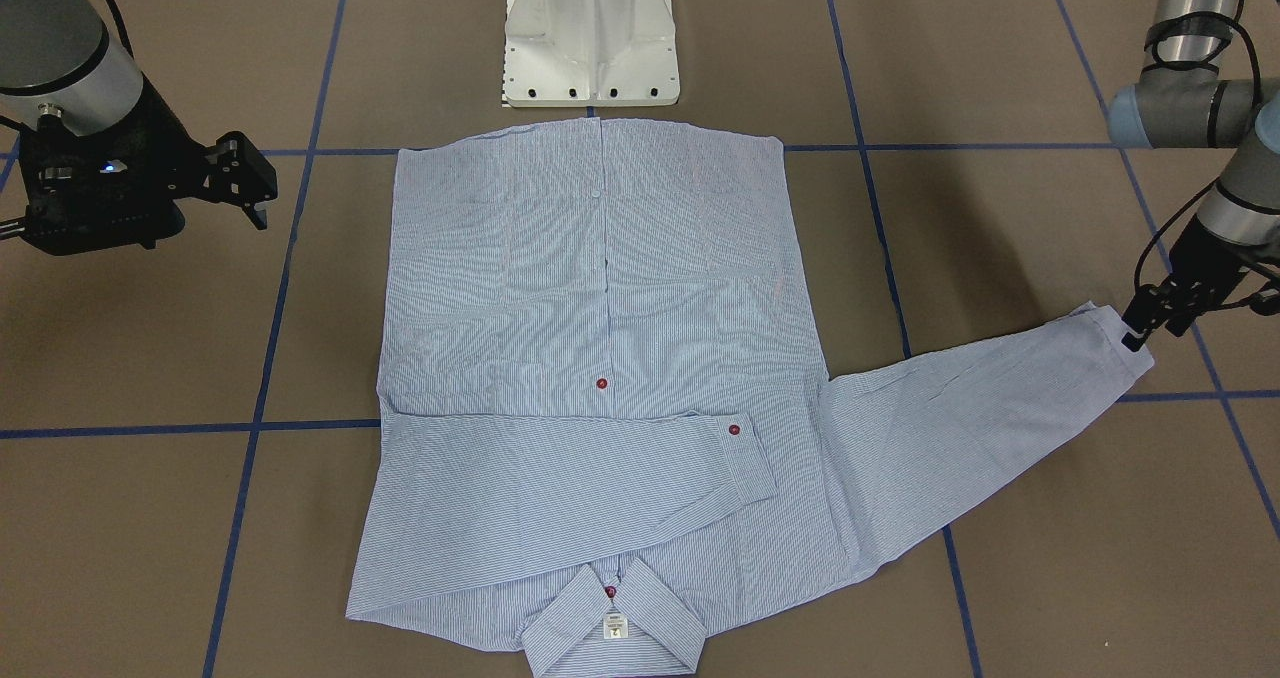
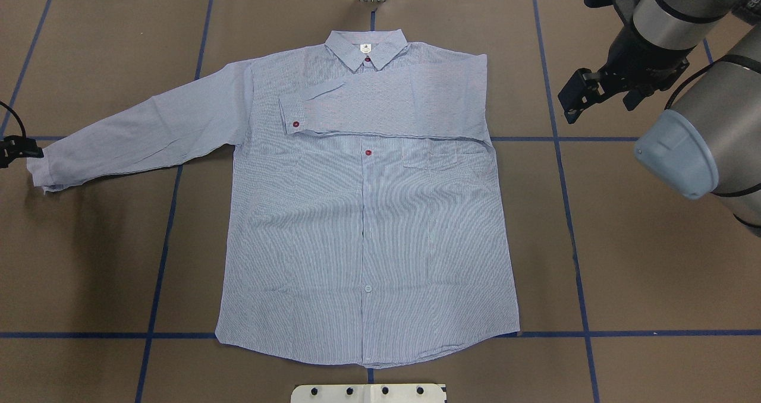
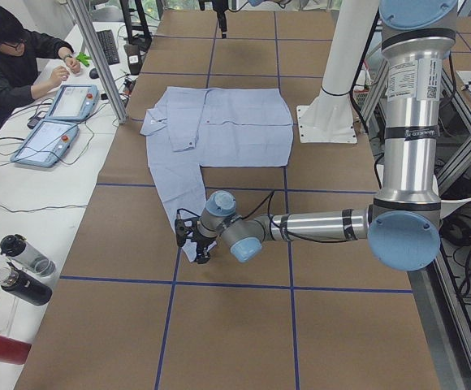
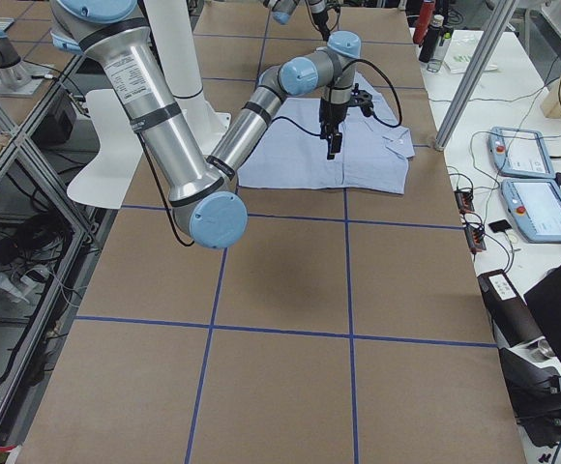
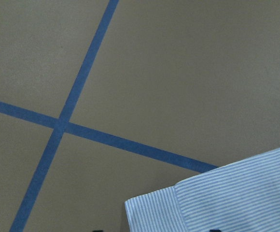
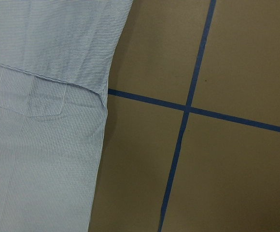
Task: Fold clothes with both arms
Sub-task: 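Lower the left gripper onto the other sleeve cuff and grasp it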
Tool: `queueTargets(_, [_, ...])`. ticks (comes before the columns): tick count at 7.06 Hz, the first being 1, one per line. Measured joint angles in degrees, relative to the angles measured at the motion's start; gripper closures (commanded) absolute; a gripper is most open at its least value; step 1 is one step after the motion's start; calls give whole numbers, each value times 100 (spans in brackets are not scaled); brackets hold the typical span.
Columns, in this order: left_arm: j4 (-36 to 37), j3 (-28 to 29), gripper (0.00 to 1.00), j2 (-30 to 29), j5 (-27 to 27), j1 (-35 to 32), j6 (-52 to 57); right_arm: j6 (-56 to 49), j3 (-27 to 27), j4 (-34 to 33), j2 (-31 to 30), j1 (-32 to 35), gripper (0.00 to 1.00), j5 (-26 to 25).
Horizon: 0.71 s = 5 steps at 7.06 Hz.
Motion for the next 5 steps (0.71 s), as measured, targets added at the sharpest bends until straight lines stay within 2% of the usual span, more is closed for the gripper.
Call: queueTargets(5, [6,23,42,-2,42,218,-144,1,-57,236,-4,-45,0,-14])
